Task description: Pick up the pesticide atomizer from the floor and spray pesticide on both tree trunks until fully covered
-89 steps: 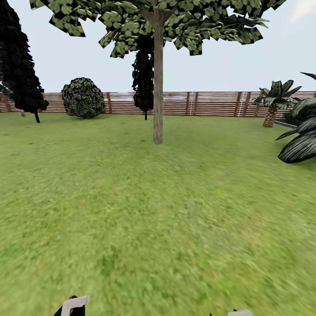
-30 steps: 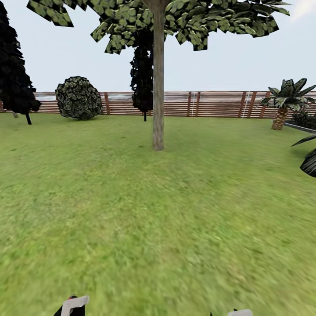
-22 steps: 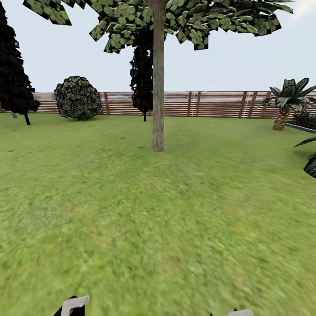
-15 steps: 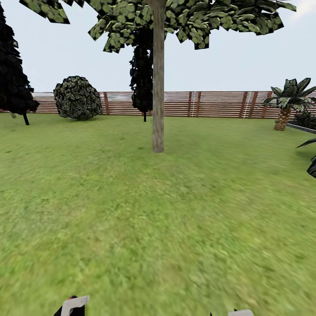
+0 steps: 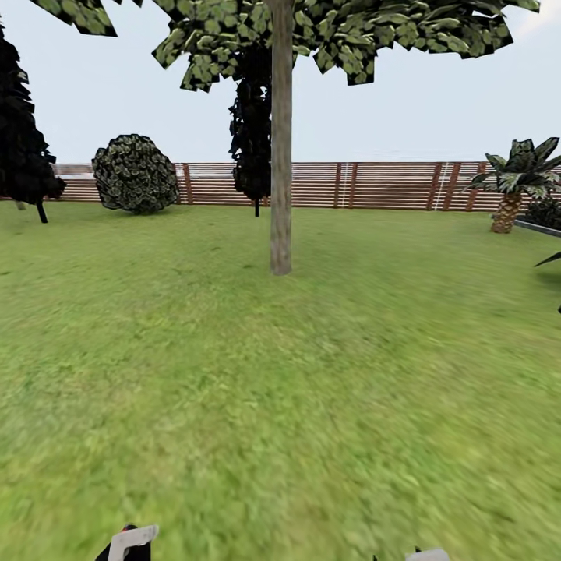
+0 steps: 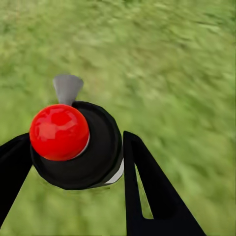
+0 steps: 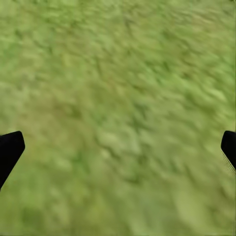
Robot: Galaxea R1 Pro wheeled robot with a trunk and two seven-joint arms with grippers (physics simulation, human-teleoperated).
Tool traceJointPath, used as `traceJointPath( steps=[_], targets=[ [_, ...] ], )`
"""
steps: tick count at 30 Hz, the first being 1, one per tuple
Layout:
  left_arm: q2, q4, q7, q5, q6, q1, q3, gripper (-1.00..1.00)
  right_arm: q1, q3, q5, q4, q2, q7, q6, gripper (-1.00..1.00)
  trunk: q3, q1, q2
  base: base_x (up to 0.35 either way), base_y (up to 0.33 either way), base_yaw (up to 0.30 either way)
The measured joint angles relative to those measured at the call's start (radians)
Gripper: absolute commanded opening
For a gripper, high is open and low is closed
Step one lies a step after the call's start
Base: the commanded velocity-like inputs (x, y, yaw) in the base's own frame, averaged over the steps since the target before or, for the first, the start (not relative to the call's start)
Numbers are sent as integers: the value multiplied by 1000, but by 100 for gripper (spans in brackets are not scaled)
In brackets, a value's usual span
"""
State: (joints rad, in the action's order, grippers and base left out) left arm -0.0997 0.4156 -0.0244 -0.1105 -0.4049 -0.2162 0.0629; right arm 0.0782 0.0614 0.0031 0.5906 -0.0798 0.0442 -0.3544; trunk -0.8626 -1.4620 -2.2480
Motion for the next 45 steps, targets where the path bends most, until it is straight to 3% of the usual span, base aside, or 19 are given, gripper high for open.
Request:
traceJointPath(
  steps=[45],
  targets=[
    [-2, 0, 2, 0, -2, 0, 0, -100, 0, 1, 0, 0, 0, -1, 0, 100, 0, 0, 0, 339, 0, 0]
  ],
)
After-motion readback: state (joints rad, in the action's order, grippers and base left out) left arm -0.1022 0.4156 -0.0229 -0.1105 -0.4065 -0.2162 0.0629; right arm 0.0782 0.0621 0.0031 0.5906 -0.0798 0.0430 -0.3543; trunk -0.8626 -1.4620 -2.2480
